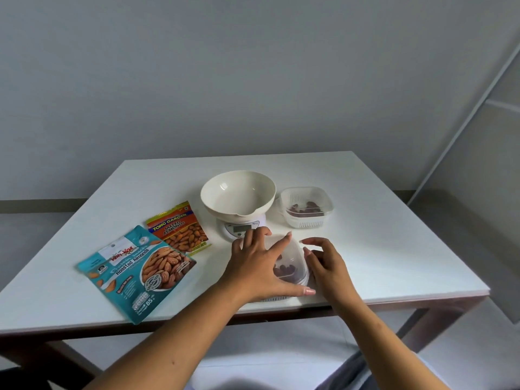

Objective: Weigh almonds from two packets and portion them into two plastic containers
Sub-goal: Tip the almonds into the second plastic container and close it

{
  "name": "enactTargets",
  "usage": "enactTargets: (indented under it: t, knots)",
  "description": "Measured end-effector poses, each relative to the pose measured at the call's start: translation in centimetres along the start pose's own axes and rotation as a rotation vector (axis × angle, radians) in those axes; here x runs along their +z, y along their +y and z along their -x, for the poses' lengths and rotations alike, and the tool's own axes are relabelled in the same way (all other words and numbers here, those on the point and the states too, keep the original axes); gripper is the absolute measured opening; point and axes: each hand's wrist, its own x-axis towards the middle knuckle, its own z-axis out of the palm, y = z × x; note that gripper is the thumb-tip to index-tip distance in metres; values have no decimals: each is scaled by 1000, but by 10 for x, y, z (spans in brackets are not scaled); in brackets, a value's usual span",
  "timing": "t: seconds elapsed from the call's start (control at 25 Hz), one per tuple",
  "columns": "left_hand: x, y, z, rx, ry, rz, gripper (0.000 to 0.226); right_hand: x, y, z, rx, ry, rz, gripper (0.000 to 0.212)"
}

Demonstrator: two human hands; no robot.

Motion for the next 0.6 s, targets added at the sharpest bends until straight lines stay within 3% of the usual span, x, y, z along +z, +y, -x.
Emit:
enactTargets:
  t: [0.28,0.48,0.6]
  knots:
    - [7,-1,10,16,158,5,110,0,0,0,9,49,29,13]
    - [43,5,36,-34,251,587,97,-35,4,-1,22,255,139,16]
    - [62,41,25,-53,254,620,99,-53,2,13,40,326,29,29]
